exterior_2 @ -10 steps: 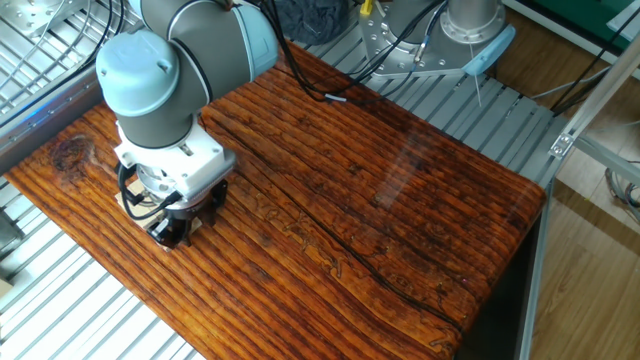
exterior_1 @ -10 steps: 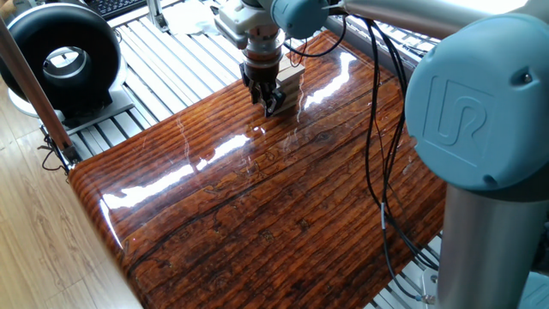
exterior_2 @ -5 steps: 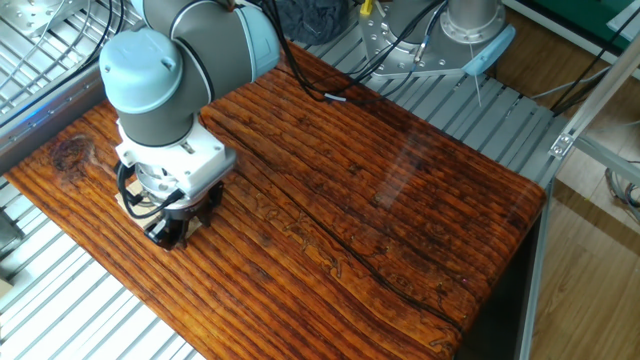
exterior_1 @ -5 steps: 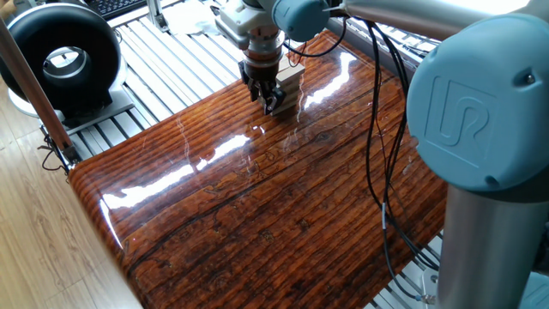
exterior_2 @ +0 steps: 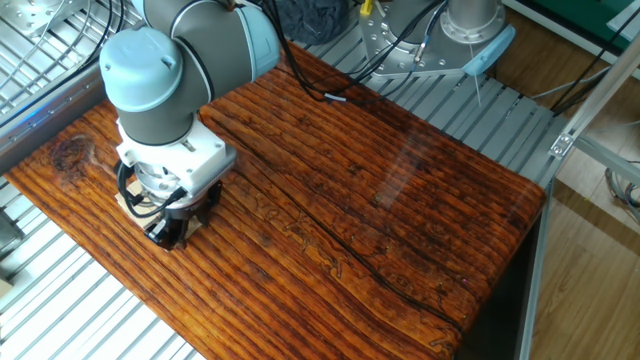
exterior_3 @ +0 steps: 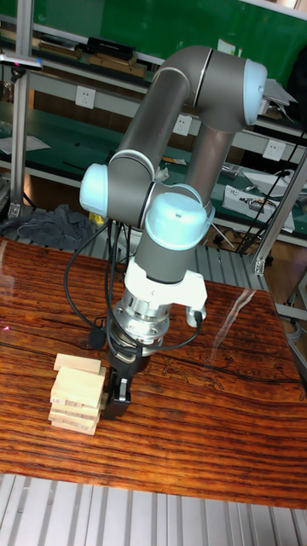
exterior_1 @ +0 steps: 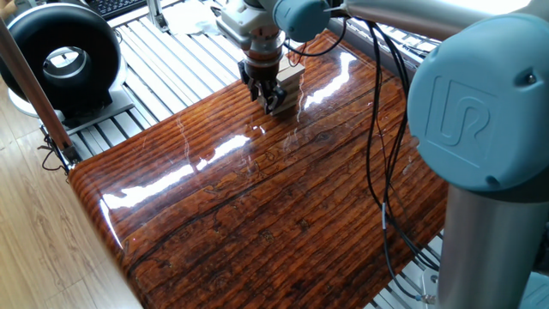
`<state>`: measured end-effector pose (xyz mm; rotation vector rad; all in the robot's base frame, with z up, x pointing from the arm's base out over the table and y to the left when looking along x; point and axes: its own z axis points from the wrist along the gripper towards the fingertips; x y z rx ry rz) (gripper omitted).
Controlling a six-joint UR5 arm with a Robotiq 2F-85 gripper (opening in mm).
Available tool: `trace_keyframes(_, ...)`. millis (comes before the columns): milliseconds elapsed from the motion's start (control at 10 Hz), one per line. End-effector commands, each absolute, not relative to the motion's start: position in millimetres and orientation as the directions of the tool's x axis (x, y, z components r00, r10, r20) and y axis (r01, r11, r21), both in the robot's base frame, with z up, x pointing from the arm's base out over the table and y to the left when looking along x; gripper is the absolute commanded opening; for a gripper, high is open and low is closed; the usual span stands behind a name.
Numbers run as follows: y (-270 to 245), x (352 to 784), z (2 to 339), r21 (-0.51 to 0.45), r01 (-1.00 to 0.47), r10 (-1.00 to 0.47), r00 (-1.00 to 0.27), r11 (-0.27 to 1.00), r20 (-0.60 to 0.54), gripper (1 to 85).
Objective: Play Jenga
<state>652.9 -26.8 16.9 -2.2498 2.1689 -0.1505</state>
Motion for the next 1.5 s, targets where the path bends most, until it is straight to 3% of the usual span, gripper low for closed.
trace_keyframes(0, -31.5, 653.5, 18.7, -0.082, -0.995, -0.997, 0.048, -0.053, 0.062, 49.3)
trace_keyframes(400, -32.3, 652.6, 18.3, -0.084, -0.995, -0.997, 0.048, -0.053, 0.059, 49.0)
trace_keyframes(1400, -27.6, 654.5, 21.5, -0.079, -0.996, -0.999, 0.028, -0.031, 0.041, 36.3)
